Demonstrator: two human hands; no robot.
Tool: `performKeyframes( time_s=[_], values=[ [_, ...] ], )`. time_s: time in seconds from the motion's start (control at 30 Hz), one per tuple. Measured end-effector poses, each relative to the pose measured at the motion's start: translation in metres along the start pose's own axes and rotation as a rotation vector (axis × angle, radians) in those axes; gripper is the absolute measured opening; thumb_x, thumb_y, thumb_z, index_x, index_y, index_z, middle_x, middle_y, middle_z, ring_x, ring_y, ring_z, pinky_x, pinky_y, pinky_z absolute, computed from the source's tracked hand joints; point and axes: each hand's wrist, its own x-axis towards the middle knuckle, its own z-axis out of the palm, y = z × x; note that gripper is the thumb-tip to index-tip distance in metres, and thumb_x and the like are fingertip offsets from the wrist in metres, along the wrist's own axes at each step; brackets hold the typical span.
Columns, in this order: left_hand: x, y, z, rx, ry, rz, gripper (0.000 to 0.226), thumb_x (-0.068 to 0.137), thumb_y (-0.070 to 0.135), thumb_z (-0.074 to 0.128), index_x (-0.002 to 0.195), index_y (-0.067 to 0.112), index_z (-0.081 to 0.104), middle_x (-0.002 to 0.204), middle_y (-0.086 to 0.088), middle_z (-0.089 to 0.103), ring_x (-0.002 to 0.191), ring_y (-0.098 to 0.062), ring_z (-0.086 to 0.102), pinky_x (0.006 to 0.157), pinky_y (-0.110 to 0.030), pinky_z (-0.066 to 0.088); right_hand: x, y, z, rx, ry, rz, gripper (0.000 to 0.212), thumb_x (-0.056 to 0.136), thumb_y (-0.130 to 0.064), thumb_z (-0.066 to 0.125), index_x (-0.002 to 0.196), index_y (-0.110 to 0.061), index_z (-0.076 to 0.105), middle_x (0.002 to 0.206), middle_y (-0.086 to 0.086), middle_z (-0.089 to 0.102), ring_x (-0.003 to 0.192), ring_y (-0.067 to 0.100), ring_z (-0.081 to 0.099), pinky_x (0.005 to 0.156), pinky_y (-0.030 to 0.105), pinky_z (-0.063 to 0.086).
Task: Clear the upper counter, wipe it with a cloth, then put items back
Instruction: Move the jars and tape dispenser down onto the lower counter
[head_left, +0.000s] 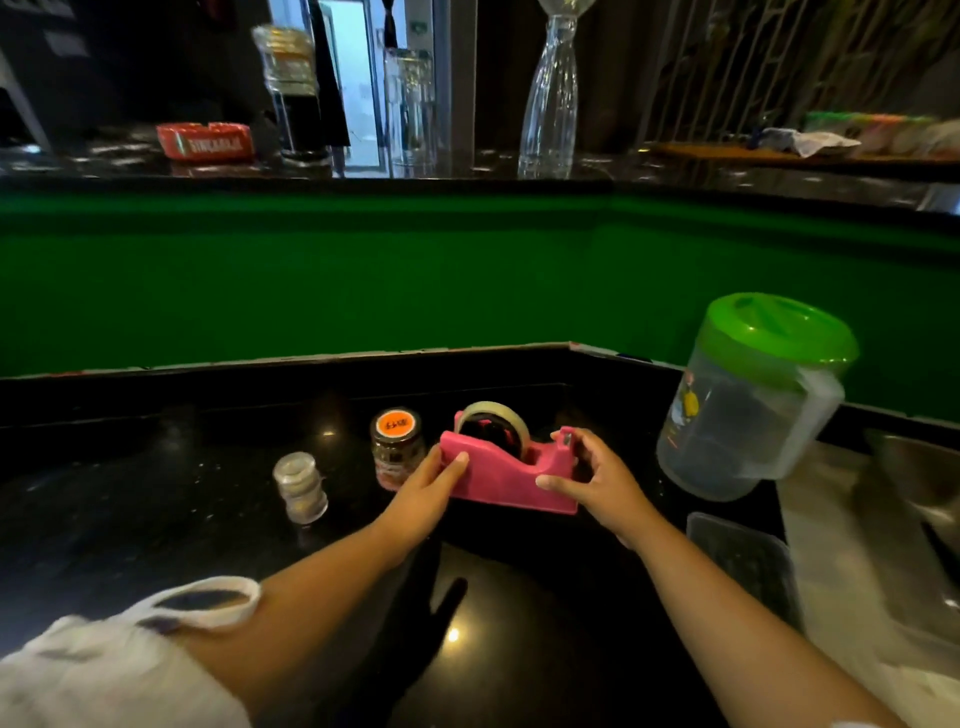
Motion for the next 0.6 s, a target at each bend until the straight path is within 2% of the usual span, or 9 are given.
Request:
performKeyframes(
  time_s=[0.07, 0.13, 0.2, 0.3, 0.4, 0.5, 0.6],
  values=[
    [0.020, 0.001, 0.010, -0.039, 0.021, -0.027, 0.052, 0.099, 0.031, 0.035, 0.148, 0.021, 0.022, 0.143, 0.001, 0.039, 0.132, -0.011, 0.034, 0.106, -0.023, 0.023, 0.019, 0.009, -0.007, -0.013, 0.012, 0.002, 0.065, 0.072, -0.018, 0.080, 0.128, -0.023, 0.049, 0.123, -0.009, 0.052, 0.112, 0.006, 0.050, 0.078, 0.010, 0.043],
    [0.039, -0.002, 0.017, -0.066, 0.059, -0.056, 0.054, 0.099, 0.033, 0.034, 0.149, 0.022, 0.018, 0.152, -0.002, 0.030, 0.140, -0.017, 0.027, 0.113, -0.029, 0.019, 0.038, 0.019, -0.011, -0.018, 0.010, 0.014, 0.067, 0.071, -0.017, 0.081, 0.129, -0.023, 0.049, 0.123, -0.008, 0.052, 0.114, 0.009, 0.051, 0.086, 0.017, 0.046],
    [0.057, -0.005, 0.023, -0.081, 0.094, -0.070, 0.051, 0.100, 0.034, 0.033, 0.149, 0.023, 0.020, 0.151, -0.003, 0.031, 0.141, -0.019, 0.026, 0.114, -0.031, 0.018, 0.057, 0.030, -0.013, -0.038, -0.006, 0.027, 0.068, 0.070, -0.016, 0.082, 0.130, -0.022, 0.049, 0.124, -0.006, 0.053, 0.117, 0.014, 0.052, 0.095, 0.029, 0.048],
    [0.077, -0.011, 0.028, -0.091, 0.135, -0.109, 0.050, 0.099, 0.035, 0.035, 0.147, 0.024, 0.025, 0.149, -0.001, 0.034, 0.139, -0.019, 0.029, 0.112, -0.031, 0.020, 0.077, 0.048, -0.012, -0.061, -0.027, 0.031, 0.068, 0.070, -0.015, 0.082, 0.130, -0.019, 0.049, 0.127, -0.002, 0.054, 0.119, 0.017, 0.053, 0.099, 0.035, 0.048],
    [0.089, -0.019, 0.030, -0.063, 0.134, -0.129, 0.049, 0.099, 0.035, 0.034, 0.146, 0.023, 0.025, 0.149, -0.003, 0.035, 0.139, -0.019, 0.029, 0.113, -0.031, 0.020, 0.087, 0.062, -0.012, -0.070, -0.038, 0.054, 0.071, 0.071, -0.015, 0.081, 0.134, -0.018, 0.047, 0.130, -0.002, 0.053, 0.120, 0.014, 0.050, 0.100, 0.032, 0.046],
    [0.094, -0.022, 0.033, -0.042, 0.133, -0.114, 0.047, 0.099, 0.033, 0.033, 0.145, 0.024, 0.026, 0.146, -0.003, 0.037, 0.134, -0.015, 0.032, 0.106, -0.026, 0.021, 0.091, 0.076, -0.011, -0.018, -0.039, 0.064, 0.070, 0.071, -0.010, 0.080, 0.132, -0.015, 0.048, 0.127, 0.001, 0.056, 0.120, 0.016, 0.053, 0.100, 0.031, 0.046],
    [0.097, -0.019, 0.034, -0.024, 0.128, -0.113, 0.047, 0.100, 0.031, 0.031, 0.146, 0.022, 0.024, 0.146, -0.004, 0.036, 0.138, -0.019, 0.030, 0.100, -0.022, 0.021, 0.091, 0.084, -0.009, 0.029, -0.038, 0.071, 0.065, 0.072, -0.009, 0.080, 0.129, -0.018, 0.050, 0.119, -0.006, 0.059, 0.117, 0.014, 0.055, 0.097, 0.027, 0.046]
  ],
)
